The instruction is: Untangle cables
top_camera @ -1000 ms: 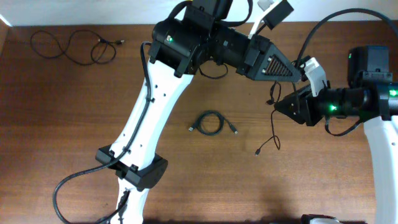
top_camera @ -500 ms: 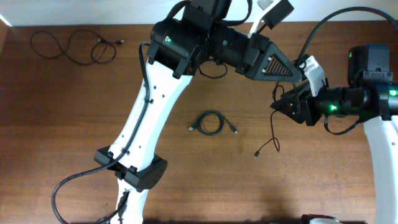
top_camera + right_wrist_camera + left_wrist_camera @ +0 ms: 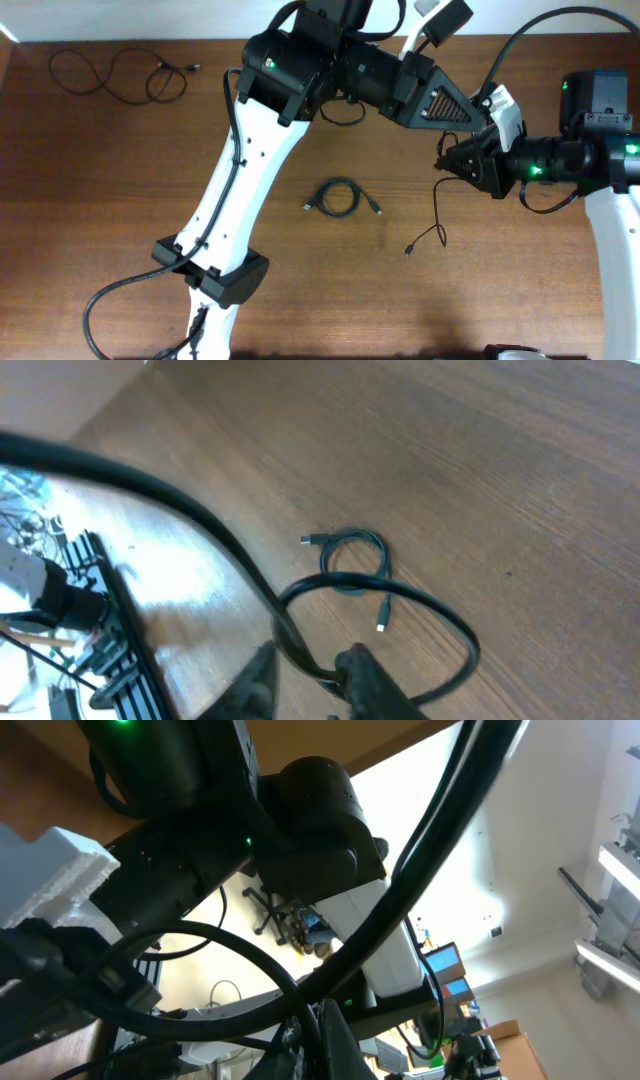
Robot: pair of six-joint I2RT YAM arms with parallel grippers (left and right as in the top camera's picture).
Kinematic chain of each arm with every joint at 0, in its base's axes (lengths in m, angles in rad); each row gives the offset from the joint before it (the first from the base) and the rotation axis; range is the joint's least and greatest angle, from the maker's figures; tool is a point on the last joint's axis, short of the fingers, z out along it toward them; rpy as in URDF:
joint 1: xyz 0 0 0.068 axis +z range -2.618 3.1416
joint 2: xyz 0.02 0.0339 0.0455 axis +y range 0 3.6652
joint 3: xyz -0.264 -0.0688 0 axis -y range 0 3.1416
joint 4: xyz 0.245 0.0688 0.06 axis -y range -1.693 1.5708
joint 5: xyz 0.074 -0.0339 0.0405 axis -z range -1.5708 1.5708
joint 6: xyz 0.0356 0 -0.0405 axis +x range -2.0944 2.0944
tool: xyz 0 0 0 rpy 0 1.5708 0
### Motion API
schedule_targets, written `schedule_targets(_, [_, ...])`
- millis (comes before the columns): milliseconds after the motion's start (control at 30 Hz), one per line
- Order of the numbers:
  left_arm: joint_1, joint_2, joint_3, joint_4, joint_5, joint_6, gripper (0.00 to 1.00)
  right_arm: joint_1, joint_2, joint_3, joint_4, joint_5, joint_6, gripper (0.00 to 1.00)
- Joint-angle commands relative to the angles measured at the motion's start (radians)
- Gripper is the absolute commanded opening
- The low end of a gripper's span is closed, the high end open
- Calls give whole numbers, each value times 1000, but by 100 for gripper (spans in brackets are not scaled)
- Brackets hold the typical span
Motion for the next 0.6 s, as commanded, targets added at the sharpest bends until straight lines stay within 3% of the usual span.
schedule_targets(0, [5,-28,14,2,-8,-11,0,14,1,2,2,-49,-13,4])
schedule_targets(467, [7,-28,14,2,-8,-11,0,11,0,2,-3,-146,-3,4])
schedule_targets(500, [7,-28,14,2,-8,-12,0,12,0,2,-3,-133,-3,10])
schedule_targets(567, [7,-28,14,2,-8,-12,0,12,1,2,-3,-100,-3,33])
